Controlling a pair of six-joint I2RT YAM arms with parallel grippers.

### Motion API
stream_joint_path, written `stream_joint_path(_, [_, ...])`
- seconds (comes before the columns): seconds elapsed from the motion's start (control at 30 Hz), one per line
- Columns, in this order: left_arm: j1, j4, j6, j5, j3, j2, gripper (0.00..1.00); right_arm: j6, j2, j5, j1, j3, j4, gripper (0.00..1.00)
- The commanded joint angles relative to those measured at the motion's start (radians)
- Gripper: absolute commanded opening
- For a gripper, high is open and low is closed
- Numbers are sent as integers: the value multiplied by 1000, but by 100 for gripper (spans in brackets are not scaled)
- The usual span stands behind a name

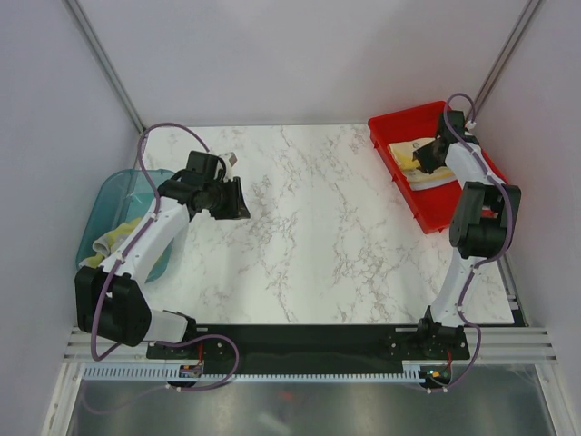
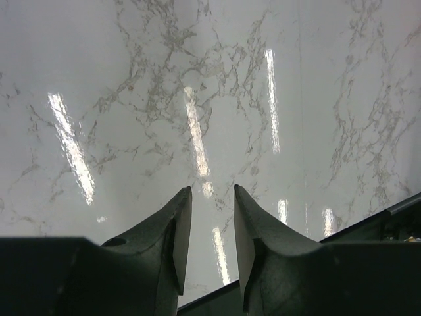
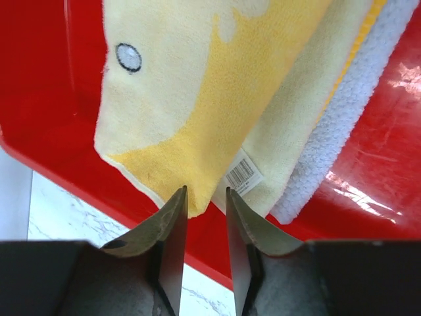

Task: Fold and stack the towels
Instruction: Neatly place the folded towel into the bin, then grab crumpled towel

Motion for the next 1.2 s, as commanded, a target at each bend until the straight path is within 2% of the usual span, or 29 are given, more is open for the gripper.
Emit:
stream_joint_path(0.0, [8,15,-32,-64,123,-19,40,-69,-78,-30,-5,37,1,33])
stream_joint_path(0.1, [31,10,-52,-155,184,-22,42,-97,-6,-159,-5,59,111,13])
stream_joint_path(0.2, [94,12,-78,-299,191,-34,47,-126,92,-261,-1,112,150,5])
stream_joint_path(0.27, [167,12,-100,-346,175,-32,50,-126,132,-298,1,102,154,3])
stream_joint_path(0.4, [323,9,-147,-281,132,-20,51,-143,139,-305,-1,34,174,2])
stream_joint_path(0.47, [380,12,-160,-314,108,-20,52,-156,148,-321,-5,45,187,2])
stream_joint_path(0.6, [492,13,-184,-337,76,-14,62,-172,122,-325,-36,83,185,4])
stream_joint_path(0.7, [583,13,-198,-353,60,0,70,-187,70,-338,-65,108,185,9])
stream_joint_path(0.77, [637,13,-200,-366,56,11,72,-204,24,-360,-76,120,185,20])
stream_joint_path(0.8, [654,13,-206,-376,51,14,76,-212,5,-367,-77,122,185,25])
stream_joint_path(0.83, [684,18,-212,-377,40,23,78,-221,-31,-381,-79,119,184,35])
stream_joint_path(0.9, [710,21,-213,-371,39,44,79,-241,-70,-398,-80,103,182,43])
stream_joint_path(0.93, [720,21,-213,-388,36,69,80,-244,-111,-416,-80,93,184,53])
stream_joint_path(0.97, [720,23,-215,-400,31,87,80,-242,-131,-430,-79,65,184,58])
stream_joint_path(1.13, [730,44,-229,-468,-22,199,83,-230,-249,-481,-65,-38,220,69])
stream_joint_path(1.17, [738,56,-235,-433,-29,249,83,-232,-281,-489,-59,-65,224,70])
